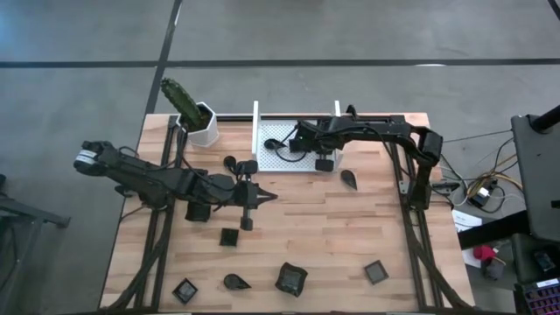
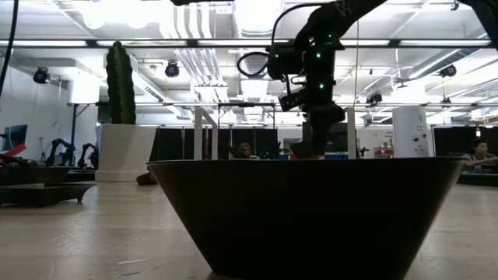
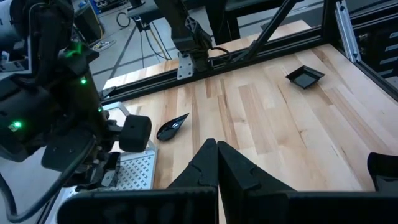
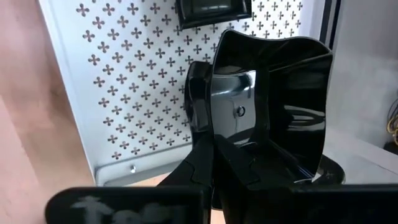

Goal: Pick & Place Mini shaped plates
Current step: Stack the black distorted square plate on top of the black distorted square plate on the shelf

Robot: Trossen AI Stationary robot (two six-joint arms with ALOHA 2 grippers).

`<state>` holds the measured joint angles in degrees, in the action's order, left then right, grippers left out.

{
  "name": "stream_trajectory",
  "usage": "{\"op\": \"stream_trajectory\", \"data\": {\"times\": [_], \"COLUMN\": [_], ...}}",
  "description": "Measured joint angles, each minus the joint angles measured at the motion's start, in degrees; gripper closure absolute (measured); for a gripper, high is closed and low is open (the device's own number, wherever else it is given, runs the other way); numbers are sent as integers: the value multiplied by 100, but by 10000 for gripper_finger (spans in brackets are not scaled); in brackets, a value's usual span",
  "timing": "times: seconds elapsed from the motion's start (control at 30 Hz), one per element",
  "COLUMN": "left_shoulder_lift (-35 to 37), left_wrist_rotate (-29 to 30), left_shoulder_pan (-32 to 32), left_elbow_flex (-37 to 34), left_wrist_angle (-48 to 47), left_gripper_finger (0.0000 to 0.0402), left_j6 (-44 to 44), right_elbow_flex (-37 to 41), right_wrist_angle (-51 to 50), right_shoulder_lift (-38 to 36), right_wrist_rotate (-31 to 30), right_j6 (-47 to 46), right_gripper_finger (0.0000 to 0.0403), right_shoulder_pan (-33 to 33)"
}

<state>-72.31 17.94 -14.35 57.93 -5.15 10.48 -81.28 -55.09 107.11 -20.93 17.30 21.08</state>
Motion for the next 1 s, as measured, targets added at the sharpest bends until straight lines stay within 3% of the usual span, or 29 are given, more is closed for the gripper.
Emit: {"op": "stream_trajectory", "data": {"times": [1.0], "left_shoulder_lift": [2], "left_wrist_rotate": [2], "left_shoulder_pan": [0], "left_elbow_flex": [0], "left_wrist_angle": [20], "left_gripper_finger": [401], "left_j6": [0], "right_elbow_flex": [149], "right_wrist_angle": [66], "right_shoulder_lift": [-2], "right_wrist_rotate": [0], "right_j6": [221], "right_gripper_finger": [394], "right_shoulder_pan": [59]}}
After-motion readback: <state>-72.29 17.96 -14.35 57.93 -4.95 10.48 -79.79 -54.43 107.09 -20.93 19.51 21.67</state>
